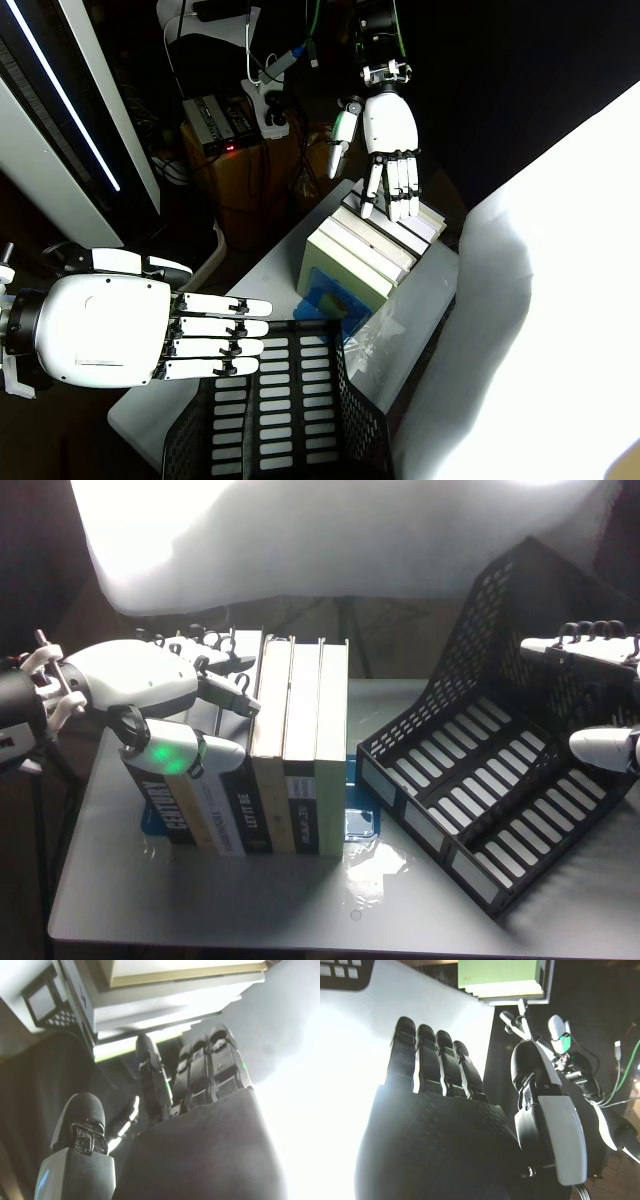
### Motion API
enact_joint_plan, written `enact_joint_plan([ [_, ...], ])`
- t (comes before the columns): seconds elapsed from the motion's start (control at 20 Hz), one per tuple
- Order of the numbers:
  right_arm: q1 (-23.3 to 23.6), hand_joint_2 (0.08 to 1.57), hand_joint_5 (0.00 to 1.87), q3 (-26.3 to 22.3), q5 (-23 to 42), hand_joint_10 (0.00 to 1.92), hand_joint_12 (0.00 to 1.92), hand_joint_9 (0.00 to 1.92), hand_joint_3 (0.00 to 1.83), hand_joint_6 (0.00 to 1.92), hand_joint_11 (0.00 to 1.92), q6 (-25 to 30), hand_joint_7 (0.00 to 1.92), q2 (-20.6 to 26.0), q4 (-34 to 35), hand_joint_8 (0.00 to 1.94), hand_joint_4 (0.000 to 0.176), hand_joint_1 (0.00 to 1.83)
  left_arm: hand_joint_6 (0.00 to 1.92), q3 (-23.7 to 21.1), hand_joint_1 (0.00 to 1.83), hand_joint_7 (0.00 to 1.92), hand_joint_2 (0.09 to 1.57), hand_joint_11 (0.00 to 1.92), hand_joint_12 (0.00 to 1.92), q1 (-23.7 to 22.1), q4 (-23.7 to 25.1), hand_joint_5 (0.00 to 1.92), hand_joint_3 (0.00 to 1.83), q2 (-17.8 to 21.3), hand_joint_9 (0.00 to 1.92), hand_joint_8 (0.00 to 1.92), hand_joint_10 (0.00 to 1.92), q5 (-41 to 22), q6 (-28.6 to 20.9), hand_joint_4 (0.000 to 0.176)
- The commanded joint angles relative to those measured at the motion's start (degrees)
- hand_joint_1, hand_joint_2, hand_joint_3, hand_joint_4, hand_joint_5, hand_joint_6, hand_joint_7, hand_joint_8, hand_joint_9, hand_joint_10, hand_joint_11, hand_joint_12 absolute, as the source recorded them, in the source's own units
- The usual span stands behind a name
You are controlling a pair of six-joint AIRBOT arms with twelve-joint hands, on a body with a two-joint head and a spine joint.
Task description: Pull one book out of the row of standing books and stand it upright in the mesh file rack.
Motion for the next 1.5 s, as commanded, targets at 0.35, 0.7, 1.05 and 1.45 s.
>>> enact_joint_plan([
  [0.35,-1.0,1.42,0.00,0.5,6.1,0.00,0.00,0.00,0.00,0.00,0.00,0.2,0.00,-0.3,1.9,0.00,0.000,0.45,0.00,-1.2,0.12,0.00,1.31,0.00,0.00,-1.1,0.8,0.48,0.00,0.6,0.00,0.00,0.00,-5.2,-0.1,0.032],
  [0.7,-1.4,1.42,0.00,0.5,6.2,0.00,0.00,0.00,0.00,0.00,0.00,0.2,0.00,-0.7,2.4,0.00,0.000,0.39,0.00,-2.5,0.21,0.00,1.30,0.00,0.00,-0.9,0.0,0.48,0.00,2.1,0.00,0.00,0.00,-6.3,-0.1,0.052],
  [1.05,-1.9,1.42,0.00,0.5,6.7,0.00,0.00,0.00,0.00,0.00,0.00,0.2,0.00,-0.7,3.4,0.00,0.000,0.40,0.02,-1.7,0.09,0.00,1.32,0.00,0.00,-2.0,5.1,0.50,0.00,0.5,0.00,0.00,0.00,-2.6,-0.1,0.035],
  [1.45,-3.1,1.40,0.00,0.4,7.5,0.00,0.00,0.00,0.00,0.00,0.01,0.2,0.00,-0.9,4.8,0.00,0.000,0.39,0.02,-3.5,0.11,0.00,1.29,0.00,0.00,-3.0,16.5,0.59,0.00,1.4,0.00,0.00,0.00,1.7,-0.1,0.035],
])
